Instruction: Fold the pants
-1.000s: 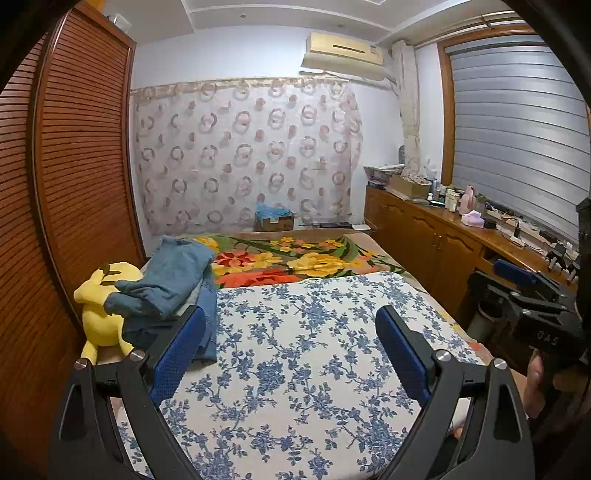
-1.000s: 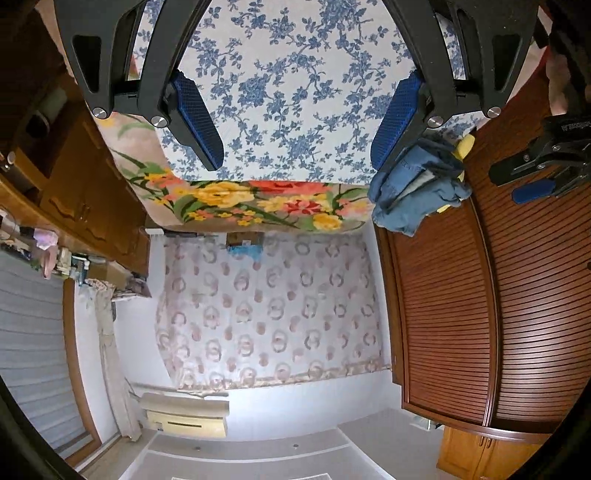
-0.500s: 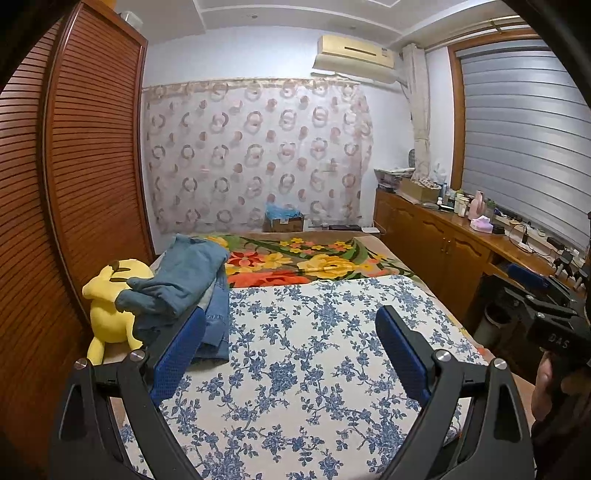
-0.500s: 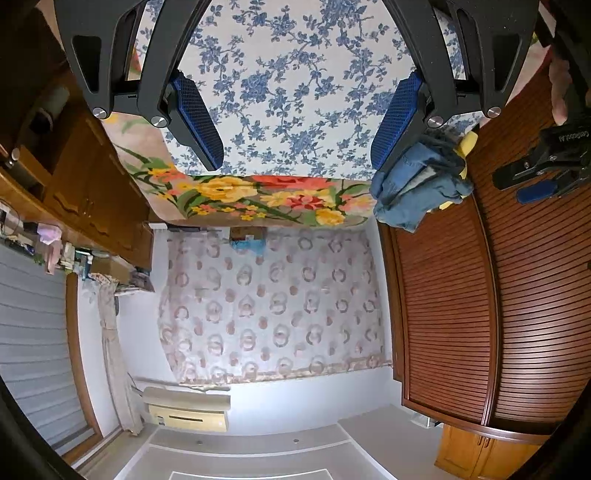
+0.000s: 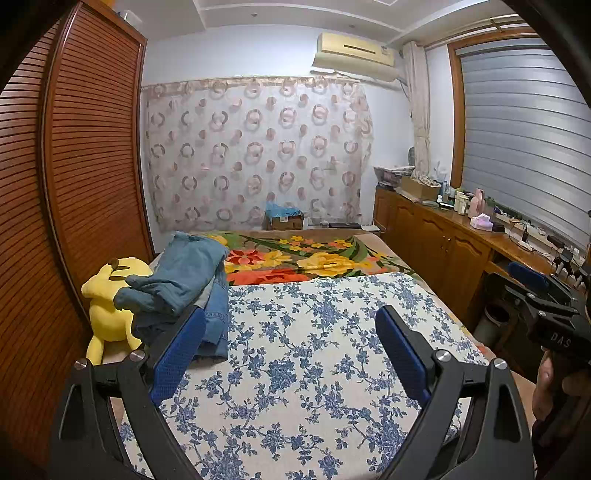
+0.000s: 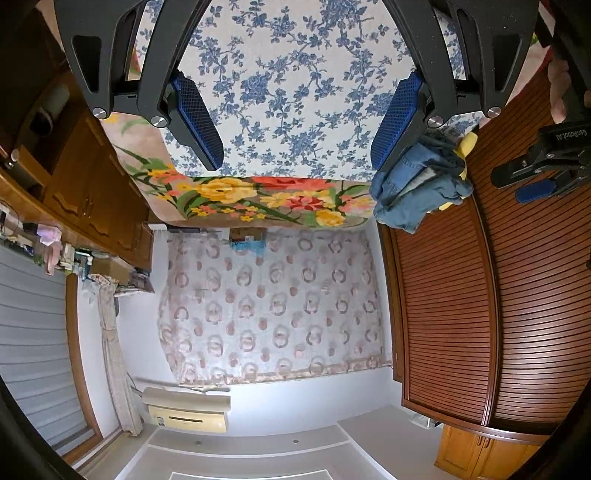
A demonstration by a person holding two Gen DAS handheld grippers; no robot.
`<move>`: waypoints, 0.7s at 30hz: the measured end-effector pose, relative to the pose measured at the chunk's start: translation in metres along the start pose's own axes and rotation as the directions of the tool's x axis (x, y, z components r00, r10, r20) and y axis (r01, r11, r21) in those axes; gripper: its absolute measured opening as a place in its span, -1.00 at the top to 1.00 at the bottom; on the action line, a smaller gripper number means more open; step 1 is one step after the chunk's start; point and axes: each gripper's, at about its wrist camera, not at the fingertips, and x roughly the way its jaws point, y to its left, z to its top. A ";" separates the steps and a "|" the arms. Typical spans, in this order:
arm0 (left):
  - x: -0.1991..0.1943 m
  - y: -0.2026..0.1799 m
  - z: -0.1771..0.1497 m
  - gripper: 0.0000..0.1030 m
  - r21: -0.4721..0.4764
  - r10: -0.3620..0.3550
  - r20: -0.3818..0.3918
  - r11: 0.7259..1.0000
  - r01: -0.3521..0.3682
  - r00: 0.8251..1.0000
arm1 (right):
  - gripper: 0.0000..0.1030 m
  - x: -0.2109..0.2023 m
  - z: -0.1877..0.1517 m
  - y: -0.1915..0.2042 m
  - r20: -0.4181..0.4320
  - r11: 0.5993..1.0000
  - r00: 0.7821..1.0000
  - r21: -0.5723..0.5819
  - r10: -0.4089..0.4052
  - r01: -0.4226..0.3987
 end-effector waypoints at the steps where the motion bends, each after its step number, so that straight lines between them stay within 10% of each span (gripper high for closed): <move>1: 0.000 0.000 0.000 -0.82 0.000 -0.001 0.000 1.000 0.001 1.000 | -0.62 0.000 0.000 0.000 0.000 1.000 1.000 0.000 0.001 -0.001; 21: 0.000 -0.001 0.000 -0.82 0.001 0.000 -0.001 1.000 0.000 1.000 | -0.62 0.000 -0.001 -0.001 0.000 1.000 1.000 -0.001 0.004 -0.004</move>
